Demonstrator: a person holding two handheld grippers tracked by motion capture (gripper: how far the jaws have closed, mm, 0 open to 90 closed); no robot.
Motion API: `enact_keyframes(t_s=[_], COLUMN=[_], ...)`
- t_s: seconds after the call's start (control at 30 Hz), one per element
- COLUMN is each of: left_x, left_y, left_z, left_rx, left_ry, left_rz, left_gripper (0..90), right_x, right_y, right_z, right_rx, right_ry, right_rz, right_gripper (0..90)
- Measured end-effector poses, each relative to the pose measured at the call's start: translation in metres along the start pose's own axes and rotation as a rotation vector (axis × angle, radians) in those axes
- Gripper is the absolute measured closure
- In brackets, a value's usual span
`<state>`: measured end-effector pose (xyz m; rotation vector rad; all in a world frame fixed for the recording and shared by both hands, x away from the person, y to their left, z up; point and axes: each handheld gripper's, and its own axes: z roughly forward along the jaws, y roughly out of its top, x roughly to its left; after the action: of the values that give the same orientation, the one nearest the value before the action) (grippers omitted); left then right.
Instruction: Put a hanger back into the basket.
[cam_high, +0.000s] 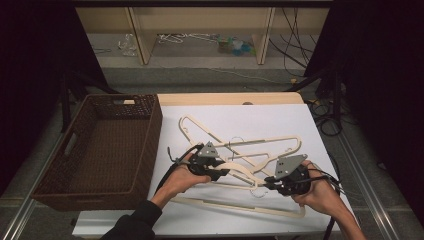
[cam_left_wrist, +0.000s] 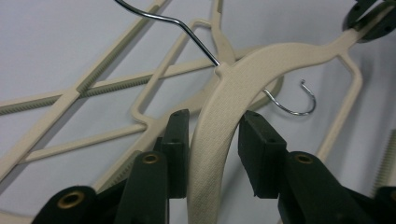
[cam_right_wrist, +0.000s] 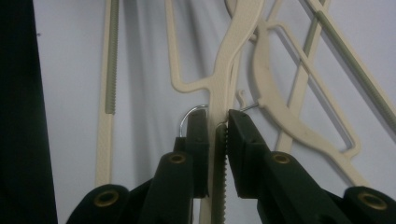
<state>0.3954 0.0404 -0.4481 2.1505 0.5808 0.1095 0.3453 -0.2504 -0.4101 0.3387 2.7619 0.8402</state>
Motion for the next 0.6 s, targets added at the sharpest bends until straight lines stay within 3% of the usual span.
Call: enact_keyframes(t_s=[0.03,0.07,0.13,0.17,0.3,0.43,0.53,0.6], left_x=[0.0,0.0,0.0,-0.003,-0.013,-0.025,-0.035,-0.042], left_y=[0.0,0.0,0.0,0.0,0.0,0.002,0.004,0.006], left_z=[0.0,-0.006,-0.009,-0.015,-0.026,-0.035,-0.042,-0.046], left_rx=[0.0,0.011,0.007,0.003,0.012,0.024,0.012,-0.017], left_ry=[0.0,-0.045,-0.059,-0.092,-0.141,-0.174,-0.163,-0.16], left_rz=[0.0,-0.008,-0.006,-0.011,-0.002,-0.016,-0.033,-0.056], left_gripper=[66.7,67.9,69.6,70.5,74.8,79.9,82.6,85.4], right_x=[0.0,-0.001,0.0,0.0,-0.001,-0.001,-0.001,-0.002], right_y=[0.0,-0.001,-0.002,-0.004,-0.007,-0.009,-0.009,-0.009], right_z=[0.0,-0.001,-0.001,-0.001,0.0,-0.002,-0.01,-0.016], right_rx=[0.0,-0.014,-0.018,-0.03,-0.044,-0.057,-0.089,-0.119], right_ry=[0.0,0.011,0.009,0.018,0.037,0.033,0.017,-0.001], right_rz=[0.0,-0.041,-0.055,-0.09,-0.101,-0.066,-0.03,0.004], right_gripper=[79.6,79.8,79.8,79.9,79.9,69.1,58.9,58.6])
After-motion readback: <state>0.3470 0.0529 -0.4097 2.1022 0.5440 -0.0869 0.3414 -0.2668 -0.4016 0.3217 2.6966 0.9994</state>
